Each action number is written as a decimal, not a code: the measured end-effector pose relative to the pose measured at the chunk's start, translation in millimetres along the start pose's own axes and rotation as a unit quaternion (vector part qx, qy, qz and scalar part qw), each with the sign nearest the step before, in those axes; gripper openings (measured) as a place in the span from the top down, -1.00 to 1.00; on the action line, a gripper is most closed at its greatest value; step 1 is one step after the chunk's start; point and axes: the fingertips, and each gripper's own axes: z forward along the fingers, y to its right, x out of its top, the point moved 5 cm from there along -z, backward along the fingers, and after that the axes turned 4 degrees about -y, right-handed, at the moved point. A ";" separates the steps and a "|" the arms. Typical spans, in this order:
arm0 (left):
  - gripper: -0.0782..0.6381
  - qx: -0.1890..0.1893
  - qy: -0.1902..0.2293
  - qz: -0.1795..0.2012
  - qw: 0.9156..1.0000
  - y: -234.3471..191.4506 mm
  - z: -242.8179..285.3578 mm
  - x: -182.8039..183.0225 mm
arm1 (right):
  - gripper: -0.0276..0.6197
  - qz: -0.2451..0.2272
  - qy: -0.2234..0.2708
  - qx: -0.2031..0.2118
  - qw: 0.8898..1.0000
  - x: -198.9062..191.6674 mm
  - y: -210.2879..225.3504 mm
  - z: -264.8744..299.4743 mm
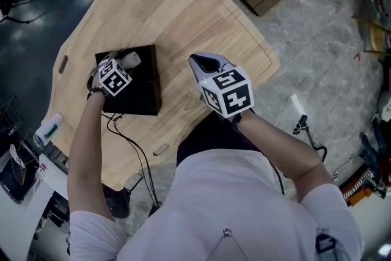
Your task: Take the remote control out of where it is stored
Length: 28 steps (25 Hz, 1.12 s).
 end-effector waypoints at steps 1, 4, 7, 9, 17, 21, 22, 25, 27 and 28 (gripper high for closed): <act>0.04 0.003 0.003 -0.004 1.000 -0.1 -2.3 -0.7 | 0.83 -0.001 0.000 0.000 1.000 0.1 0.4 0.2; 0.04 0.008 0.006 -0.008 1.000 0.6 -2.0 -0.7 | 0.83 -0.007 -0.001 0.001 1.000 2.3 0.0 1.6; 0.03 0.014 -0.008 -0.001 1.000 1.1 2.7 0.8 | 0.83 -0.009 -0.001 0.004 1.000 4.3 -1.0 1.8; 0.02 0.019 -0.013 0.013 1.000 0.8 5.3 1.9 | 0.83 -0.009 0.000 0.004 1.000 4.5 0.0 1.3; 0.02 0.012 0.006 -0.014 1.000 3.1 1.3 -0.9 | 0.83 -0.001 -0.001 0.002 1.000 3.8 6.7 -1.7; 0.03 0.016 0.017 -0.017 1.000 6.0 -9.4 2.5 | 0.83 -0.003 0.001 0.002 1.000 7.4 8.2 -4.3; 0.02 0.020 0.022 -0.018 0.999 5.9 -14.2 3.7 | 0.83 -0.003 0.001 0.002 1.000 8.3 8.0 -5.3; 0.02 0.036 0.045 -0.036 0.998 5.9 -34.0 7.0 | 0.83 -0.010 0.001 0.004 1.000 12.4 4.0 -8.6; 0.03 0.052 0.062 -0.055 0.995 5.7 -49.0 8.2 | 0.83 -0.026 0.002 0.009 1.000 20.0 -1.0 -10.3; 0.03 0.060 0.070 -0.065 0.994 5.9 -57.2 8.6 | 0.83 -0.035 0.004 0.013 0.999 25.3 -4.7 -11.8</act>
